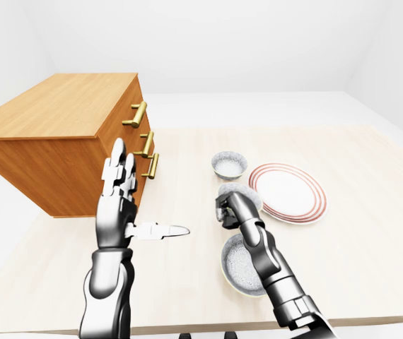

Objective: Put the bowl in the middle on the plate.

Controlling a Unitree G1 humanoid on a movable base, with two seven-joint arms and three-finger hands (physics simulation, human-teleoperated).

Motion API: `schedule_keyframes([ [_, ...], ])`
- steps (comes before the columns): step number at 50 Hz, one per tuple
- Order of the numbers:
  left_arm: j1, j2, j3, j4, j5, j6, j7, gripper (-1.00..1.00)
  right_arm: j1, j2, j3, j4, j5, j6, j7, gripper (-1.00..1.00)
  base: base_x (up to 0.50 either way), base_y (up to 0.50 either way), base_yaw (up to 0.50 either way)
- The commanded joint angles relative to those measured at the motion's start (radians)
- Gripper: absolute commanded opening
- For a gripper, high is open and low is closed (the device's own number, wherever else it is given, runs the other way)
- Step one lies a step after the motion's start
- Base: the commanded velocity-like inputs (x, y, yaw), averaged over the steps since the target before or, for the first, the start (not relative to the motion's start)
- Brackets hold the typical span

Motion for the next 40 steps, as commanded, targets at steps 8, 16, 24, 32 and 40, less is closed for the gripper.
schedule_keyframes([
  [8, 0.01, 0.0, 0.003, -0.044, -0.007, 0.0, -0.007, 1.0, 0.034, 0.013, 0.02, -0.071, -0.019, 0.001, 0.039, -1.0, 0.0, 0.0, 0.0],
  [16, 0.009, 0.001, 0.008, -0.045, -0.008, 0.0, -0.009, 1.0, 0.038, -0.002, 0.011, -0.143, -0.044, 0.001, 0.063, -1.0, 0.0, 0.0, 0.0],
  [24, 0.009, -0.001, 0.008, -0.042, -0.009, 0.0, -0.009, 1.0, 0.05, -0.029, 0.003, -0.278, -0.132, 0.001, 0.118, -1.0, 0.0, 0.0, 0.0],
  [32, 0.011, -0.001, 0.005, -0.04, -0.01, 0.0, -0.008, 1.0, 0.051, -0.03, 0.005, -0.301, -0.252, 0.001, 0.115, -1.0, 0.0, 0.0, 0.0],
  [40, 0.012, -0.001, 0.01, -0.044, -0.014, 0.0, -0.01, 1.0, 0.039, -0.033, 0.003, -0.337, -0.378, 0.001, 0.146, -1.0, 0.0, 0.0, 0.0],
])
